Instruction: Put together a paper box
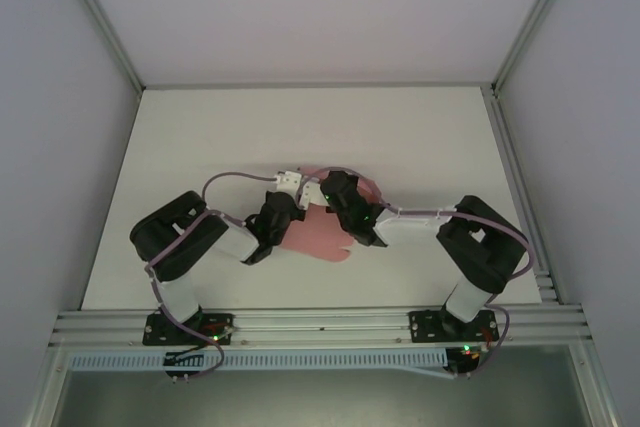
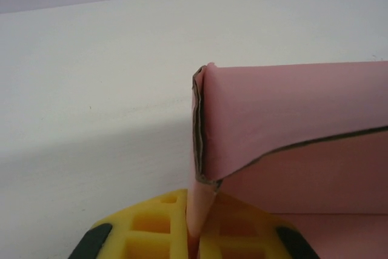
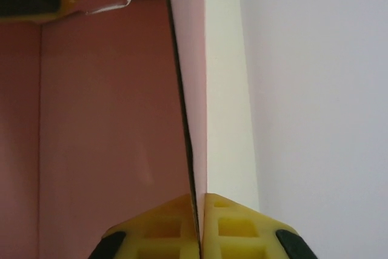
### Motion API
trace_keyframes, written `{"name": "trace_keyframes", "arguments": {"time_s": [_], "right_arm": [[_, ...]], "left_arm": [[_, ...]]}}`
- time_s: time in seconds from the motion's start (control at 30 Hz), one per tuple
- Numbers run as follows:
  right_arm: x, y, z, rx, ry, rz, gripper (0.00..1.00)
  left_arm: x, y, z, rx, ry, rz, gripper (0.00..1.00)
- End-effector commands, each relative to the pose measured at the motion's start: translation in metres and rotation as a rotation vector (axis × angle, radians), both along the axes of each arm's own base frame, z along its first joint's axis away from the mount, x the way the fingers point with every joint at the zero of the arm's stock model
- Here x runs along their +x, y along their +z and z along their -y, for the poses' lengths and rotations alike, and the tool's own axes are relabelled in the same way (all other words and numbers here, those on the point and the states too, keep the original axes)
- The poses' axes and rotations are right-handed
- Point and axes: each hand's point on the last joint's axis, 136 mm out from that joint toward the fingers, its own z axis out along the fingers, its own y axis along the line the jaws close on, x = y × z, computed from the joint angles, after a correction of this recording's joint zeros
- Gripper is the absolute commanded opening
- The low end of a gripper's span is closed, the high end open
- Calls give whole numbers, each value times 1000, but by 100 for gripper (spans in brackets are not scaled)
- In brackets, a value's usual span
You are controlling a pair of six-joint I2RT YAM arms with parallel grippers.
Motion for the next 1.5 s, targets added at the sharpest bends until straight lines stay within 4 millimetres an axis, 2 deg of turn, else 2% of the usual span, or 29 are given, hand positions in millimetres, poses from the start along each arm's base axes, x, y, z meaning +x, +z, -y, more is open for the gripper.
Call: {"name": "trace_keyframes", "arguments": {"time_s": [0.0,0.1,0.2,0.37,0.4,0.47,0.5,0.57,0.6,0.7,0.8,0.9,0.97,1.07,1.23,1.47], "right_arm": [[-5,10,-10,163,-13,-119,20],[-1,35,-13,292,-25,-146,37],[-6,61,-17,390,15,-157,43],[-22,83,-16,497,93,-214,52],[-23,91,-15,541,96,-224,59],[-32,104,-17,619,146,-276,63],[-35,112,-17,663,166,-296,73],[-44,127,-18,722,212,-320,80],[-45,135,-17,755,213,-312,99],[-37,159,2,852,96,-262,100],[-23,171,40,897,-126,-196,100],[-21,165,75,918,-322,-213,100],[-25,157,87,937,-399,-263,100],[-29,153,90,972,-424,-300,100],[-27,151,76,985,-373,-338,100],[-23,135,59,998,-346,-400,100]], "left_arm": [[-6,-32,-28,245,21,-25,0],[-9,-31,-20,234,-26,-24,0],[-11,-30,-15,228,-54,-24,0],[-14,-23,-10,189,-86,-22,0],[-15,-21,-8,182,-98,-17,0],[-14,-14,-7,161,-101,-12,0],[-13,-12,-7,152,-102,-16,0],[-11,-3,-6,117,-99,-17,0],[-10,3,-7,92,-89,-16,0],[-6,24,-14,5,-53,-29,0],[-3,47,-23,-72,-37,-46,0],[-2,67,-32,-138,-24,-61,0],[-5,81,-34,-177,-46,-49,0],[-9,98,-34,-199,-64,-38,0],[-15,116,-30,-240,-96,-37,0],[-19,124,-31,-289,-97,-42,0]]}}
